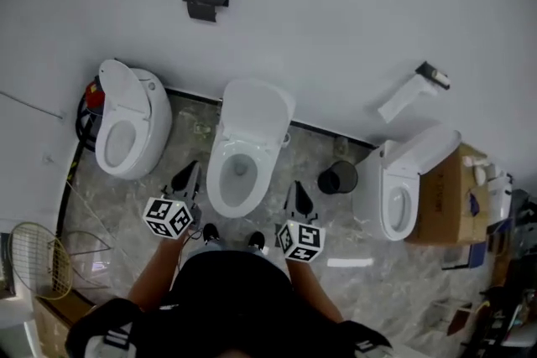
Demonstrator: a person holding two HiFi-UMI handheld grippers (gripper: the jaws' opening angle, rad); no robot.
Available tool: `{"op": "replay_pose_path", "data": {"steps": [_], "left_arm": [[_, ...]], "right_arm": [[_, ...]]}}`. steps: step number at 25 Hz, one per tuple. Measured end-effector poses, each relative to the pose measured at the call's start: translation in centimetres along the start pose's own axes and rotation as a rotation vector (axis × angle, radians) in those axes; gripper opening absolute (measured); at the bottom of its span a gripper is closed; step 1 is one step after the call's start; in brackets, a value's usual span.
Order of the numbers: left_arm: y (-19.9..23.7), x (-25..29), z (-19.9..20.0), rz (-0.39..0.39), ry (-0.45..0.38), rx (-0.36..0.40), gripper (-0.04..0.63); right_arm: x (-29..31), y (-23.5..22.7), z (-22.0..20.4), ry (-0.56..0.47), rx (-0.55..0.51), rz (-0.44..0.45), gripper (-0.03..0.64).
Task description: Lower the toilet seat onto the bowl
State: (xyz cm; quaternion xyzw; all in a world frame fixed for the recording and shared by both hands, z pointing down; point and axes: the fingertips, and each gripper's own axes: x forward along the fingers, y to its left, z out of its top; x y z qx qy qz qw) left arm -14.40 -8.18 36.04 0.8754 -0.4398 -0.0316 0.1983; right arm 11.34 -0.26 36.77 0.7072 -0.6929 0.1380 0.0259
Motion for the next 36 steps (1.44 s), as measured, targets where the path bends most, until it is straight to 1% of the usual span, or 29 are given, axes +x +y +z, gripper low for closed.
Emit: {"op": "replay_pose_path", "data": {"steps": [2, 4, 7, 11, 13, 17, 23, 27, 32, 36], "left_arm": [[-1.8, -1.1, 1.9, 0.008, -0.026, 0.123, 0.005], [-3.3, -2.2, 3.5, 0.022, -0.064, 0.208, 0.005], [-5.5, -3.9, 5.7, 0.039, -0.116, 0.290, 0.005], [-7.6, -4.6, 6.4, 0.029, -0.147, 0.375, 0.005], [-8.2, -4.1, 6.5, 0.015, -0.149, 0.388, 0.005], [-8.7, -4.0, 7.4, 0.012, -0.145, 0.375, 0.005], [-8.4, -4.6, 7.7, 0.030, -0.154, 0.413, 0.005], [-8.5, -4.7, 7.9, 0.051, -0.165, 0.472, 0.005], [-8.9, -5.2, 8.0, 0.038, -0.166, 0.474, 0.005], [-9.5, -4.9, 8.3, 0.032, -0.189, 0.490, 0.005]], "right_arm": [[-2.1, 0.7, 2.9, -0.077, -0.030, -0.004, 0.020], [-3.9, 1.0, 4.8, -0.142, -0.066, -0.023, 0.020], [-6.1, 0.8, 6.4, -0.222, -0.072, -0.058, 0.020], [-6.3, 0.3, 6.9, -0.242, -0.082, -0.051, 0.020], [-5.7, 0.1, 7.0, -0.245, -0.084, -0.046, 0.020], [-5.5, 1.2, 8.2, -0.258, -0.115, -0.026, 0.020], [-5.7, 2.3, 7.7, -0.254, -0.116, -0.014, 0.020], [-5.8, 2.0, 7.9, -0.267, -0.130, -0.023, 0.020], [-6.6, 1.7, 7.9, -0.268, -0.141, -0.033, 0.019], [-6.6, 1.1, 8.6, -0.274, -0.156, -0.045, 0.020]]}}
